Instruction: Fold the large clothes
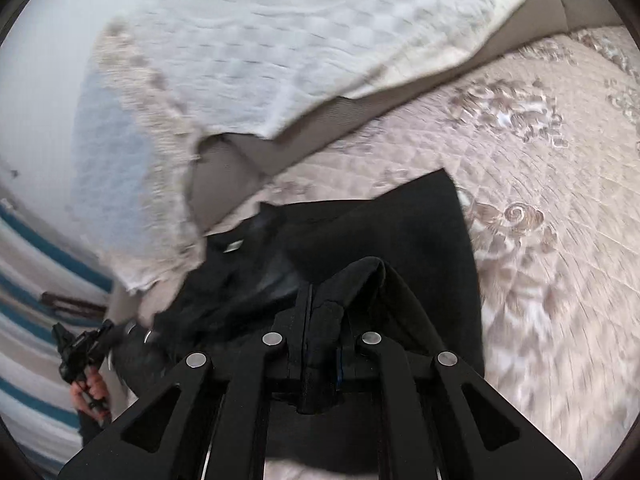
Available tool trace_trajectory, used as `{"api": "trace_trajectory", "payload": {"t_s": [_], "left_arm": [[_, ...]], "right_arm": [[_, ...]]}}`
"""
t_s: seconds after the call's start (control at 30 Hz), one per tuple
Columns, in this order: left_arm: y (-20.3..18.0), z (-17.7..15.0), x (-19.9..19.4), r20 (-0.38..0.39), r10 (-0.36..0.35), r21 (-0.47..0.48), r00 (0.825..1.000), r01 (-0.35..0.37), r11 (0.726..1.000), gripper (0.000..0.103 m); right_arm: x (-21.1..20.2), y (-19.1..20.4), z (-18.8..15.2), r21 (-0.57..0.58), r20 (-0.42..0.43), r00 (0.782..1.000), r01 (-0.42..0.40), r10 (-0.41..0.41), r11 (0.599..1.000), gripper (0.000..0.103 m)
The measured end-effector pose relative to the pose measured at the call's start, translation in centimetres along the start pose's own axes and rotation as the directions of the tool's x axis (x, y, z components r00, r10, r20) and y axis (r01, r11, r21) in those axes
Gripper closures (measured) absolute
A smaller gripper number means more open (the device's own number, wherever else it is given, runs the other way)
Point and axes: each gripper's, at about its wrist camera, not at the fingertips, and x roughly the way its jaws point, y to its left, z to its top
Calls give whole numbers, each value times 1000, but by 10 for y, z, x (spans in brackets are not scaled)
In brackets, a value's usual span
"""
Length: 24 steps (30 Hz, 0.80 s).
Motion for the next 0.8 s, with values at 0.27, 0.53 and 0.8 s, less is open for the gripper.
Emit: {"api": "trace_trajectory", "payload": {"t_s": [0.27, 0.53, 0.8], "left_arm": [[14, -15, 17, -68, 77, 60, 995, -73, 996, 87], [-14, -32, -80, 12, -40, 185, 999, 37, 982, 72], [-27, -104, -194, 46, -192, 280, 980, 172, 944, 57]], "right_arm": [[-7, 11, -1, -20, 32, 999, -28, 28, 999, 47], [-87, 79, -44, -180, 126, 990, -33, 56, 983, 47], [-191, 116, -147, -277, 183, 950, -198, 253, 940, 46]]}}
